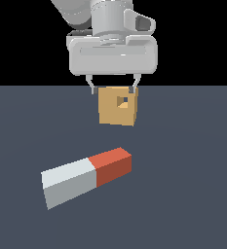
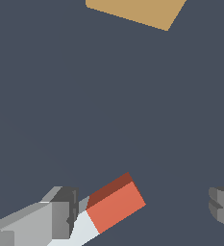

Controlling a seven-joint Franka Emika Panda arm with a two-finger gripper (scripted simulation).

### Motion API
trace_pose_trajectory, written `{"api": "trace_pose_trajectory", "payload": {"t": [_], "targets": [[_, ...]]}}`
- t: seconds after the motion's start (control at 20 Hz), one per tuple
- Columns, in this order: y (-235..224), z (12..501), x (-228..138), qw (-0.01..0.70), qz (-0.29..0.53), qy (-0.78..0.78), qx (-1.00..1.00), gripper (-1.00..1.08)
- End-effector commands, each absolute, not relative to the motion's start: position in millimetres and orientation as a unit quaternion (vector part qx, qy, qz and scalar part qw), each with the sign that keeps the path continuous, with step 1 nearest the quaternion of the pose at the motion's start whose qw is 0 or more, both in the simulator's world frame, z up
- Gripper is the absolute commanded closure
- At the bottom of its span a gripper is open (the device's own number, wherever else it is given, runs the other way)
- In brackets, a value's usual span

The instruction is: Insert the peg into the horizontal hole in a box.

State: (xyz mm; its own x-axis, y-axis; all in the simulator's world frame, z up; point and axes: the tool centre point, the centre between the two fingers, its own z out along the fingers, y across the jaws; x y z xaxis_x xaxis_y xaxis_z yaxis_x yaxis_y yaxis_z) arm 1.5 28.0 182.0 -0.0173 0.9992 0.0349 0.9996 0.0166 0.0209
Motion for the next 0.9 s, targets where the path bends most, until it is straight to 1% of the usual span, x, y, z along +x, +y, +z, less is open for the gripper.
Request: {"api": "trace_pose_trajectory", "payload": {"t": [0.0,0.4,0.85], "targets": [[28.0,182.0,1.5,0.005,-0.020,-0.713,-0.701,-0.92],[17.8,175.2,1.0,0.005,-0.019,-0.691,-0.723,-0.92],[-18.1,151.4,-6.2,0.003,-0.014,-0.607,-0.795,-0.92]]}}
